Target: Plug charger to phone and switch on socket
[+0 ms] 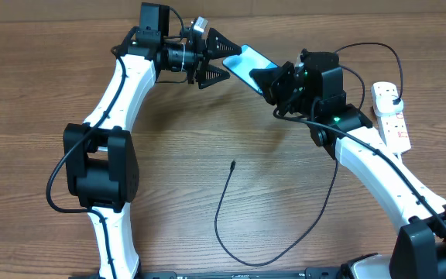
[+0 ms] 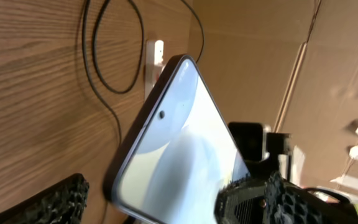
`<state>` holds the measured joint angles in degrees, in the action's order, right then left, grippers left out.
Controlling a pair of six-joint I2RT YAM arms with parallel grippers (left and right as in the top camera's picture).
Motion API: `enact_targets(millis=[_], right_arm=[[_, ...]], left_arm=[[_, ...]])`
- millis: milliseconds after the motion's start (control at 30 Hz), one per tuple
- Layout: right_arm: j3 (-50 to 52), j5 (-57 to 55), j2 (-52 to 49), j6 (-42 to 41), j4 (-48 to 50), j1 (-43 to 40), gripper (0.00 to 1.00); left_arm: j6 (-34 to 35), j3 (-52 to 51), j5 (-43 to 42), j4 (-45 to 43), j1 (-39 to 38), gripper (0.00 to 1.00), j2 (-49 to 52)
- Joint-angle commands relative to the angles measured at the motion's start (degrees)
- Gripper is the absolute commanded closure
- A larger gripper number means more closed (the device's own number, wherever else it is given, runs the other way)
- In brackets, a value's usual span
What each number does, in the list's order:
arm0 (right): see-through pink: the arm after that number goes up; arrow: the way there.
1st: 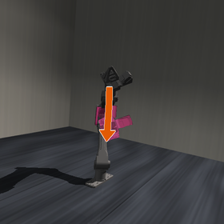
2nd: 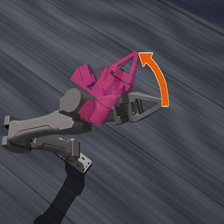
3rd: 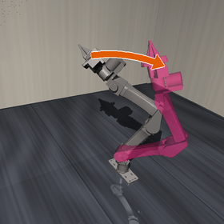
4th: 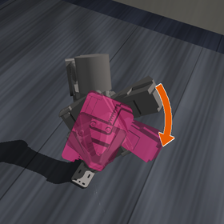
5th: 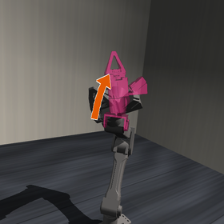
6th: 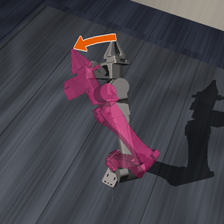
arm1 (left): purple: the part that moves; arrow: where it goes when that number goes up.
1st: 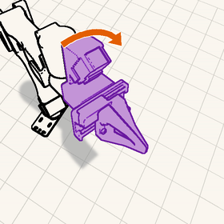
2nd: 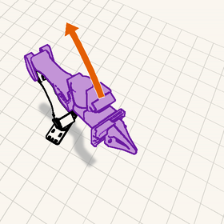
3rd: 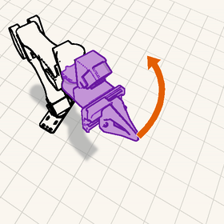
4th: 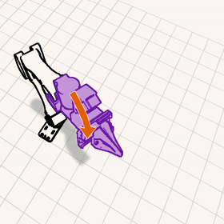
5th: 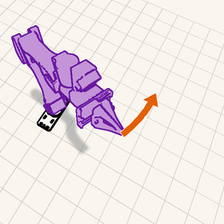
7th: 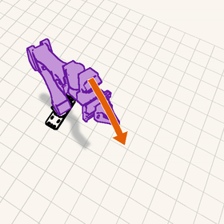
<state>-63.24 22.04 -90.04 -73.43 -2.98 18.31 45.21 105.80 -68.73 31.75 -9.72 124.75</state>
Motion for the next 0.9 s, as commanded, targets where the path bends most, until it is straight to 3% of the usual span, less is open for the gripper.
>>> enact_targets(millis=[0,100,200,400,867], right_arm=[[-0.7,-2.29,1.53,-15.19,2.14,0.28,0.96],[-0.68,-4.26,1.53,-19.19,3.52,0.96,0.96],[-0.68,-7.23,1.51,-23.45,6.14,1.95,0.96],[-0.7,-18.53,1.4,-24.09,11.19,5.57,0.96],[-0.68,-19.47,1.29,-24.09,11.56,6.58,0.96]], left_arm=[[7.85,1.29,-1.81,-2.4,-0.09,0.08,-0.35],[13.92,1.29,-1.86,-6.36,-0.39,0.12,-0.35],[19.93,1.29,-1.84,-10.93,-1.05,0.22,-0.35],[31.87,1.29,-1.84,-18.1,-1.68,0.37,-0.35],[41.2,1.29,0.22,-21.75,-2.23,0.53,-0.35]])
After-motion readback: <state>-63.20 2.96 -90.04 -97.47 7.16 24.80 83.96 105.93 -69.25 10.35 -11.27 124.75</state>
